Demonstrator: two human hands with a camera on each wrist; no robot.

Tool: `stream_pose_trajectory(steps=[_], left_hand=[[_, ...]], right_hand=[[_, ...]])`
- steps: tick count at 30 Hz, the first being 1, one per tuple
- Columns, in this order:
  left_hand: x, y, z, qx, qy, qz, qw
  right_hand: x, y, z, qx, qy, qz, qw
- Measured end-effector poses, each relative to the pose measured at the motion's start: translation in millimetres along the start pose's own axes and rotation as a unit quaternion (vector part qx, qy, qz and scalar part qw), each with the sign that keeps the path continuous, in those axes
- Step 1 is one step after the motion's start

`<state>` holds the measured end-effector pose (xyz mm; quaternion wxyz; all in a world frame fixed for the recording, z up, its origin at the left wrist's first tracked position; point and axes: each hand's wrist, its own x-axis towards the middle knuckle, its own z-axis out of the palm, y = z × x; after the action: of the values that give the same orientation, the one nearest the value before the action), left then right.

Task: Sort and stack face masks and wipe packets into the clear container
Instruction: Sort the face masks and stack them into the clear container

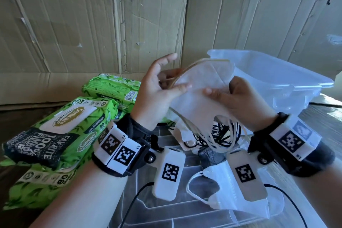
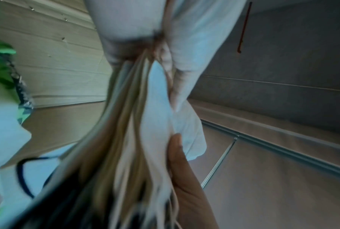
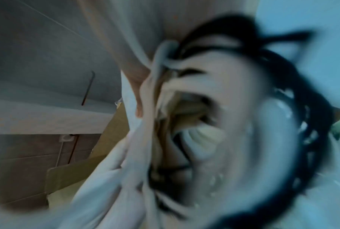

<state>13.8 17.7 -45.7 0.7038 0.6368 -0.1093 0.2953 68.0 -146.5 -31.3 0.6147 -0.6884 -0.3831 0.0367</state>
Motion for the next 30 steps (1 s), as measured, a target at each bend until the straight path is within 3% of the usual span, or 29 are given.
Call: stream_pose_trajectory(steps=[2,4,6,12,15,17,20,25,27,30], left_hand=[[1.4,-4.0,5.9,-0.054,0.087,-0.028,0.994],[0.7,-8.3,10.6,-0.066,0.119,-0.062,0.989],[-3.5,-11.7,17.2,-0.031,0.109,-0.089,0.99],[-9.5,-16.8,23.5,0.025,0.106,-0.074,0.991],[-0.6,-14.5,10.9,0.019,0.129,-0.023,0.991],[1.4,-10.8,1.9,0.038,0.082,0.03,0.995],[3.3,-7.2,-9.0,0.118,-0.051,0.07,0.989],[-2.2,-7.9,-7.1,0.156,-0.205,-0.024,0.966],[-3.3,-8.2,-7.4,0.155,-0.198,-0.047,0.967],[1.1,-7.4,-14.1,0.148,-0.107,-0.055,0.982]], right_hand=[[3.0,3.0,2.6,0.033,0.047,-0.019,0.998],[6.4,10.6,6.5,0.062,0.066,-0.025,0.996],[7.4,17.3,12.5,0.063,0.052,-0.024,0.996],[9.4,20.1,12.9,0.047,0.01,0.002,0.999],[10.8,10.5,5.1,0.024,0.001,0.011,1.0],[12.2,5.8,-3.7,0.008,-0.032,0.029,0.999],[16.7,4.0,-17.0,-0.005,-0.083,0.053,0.995],[20.5,8.8,-23.8,-0.09,-0.132,0.076,0.984],[19.6,12.9,-26.9,-0.1,-0.151,0.089,0.979],[18.2,23.0,-34.8,-0.084,-0.153,0.1,0.98]])
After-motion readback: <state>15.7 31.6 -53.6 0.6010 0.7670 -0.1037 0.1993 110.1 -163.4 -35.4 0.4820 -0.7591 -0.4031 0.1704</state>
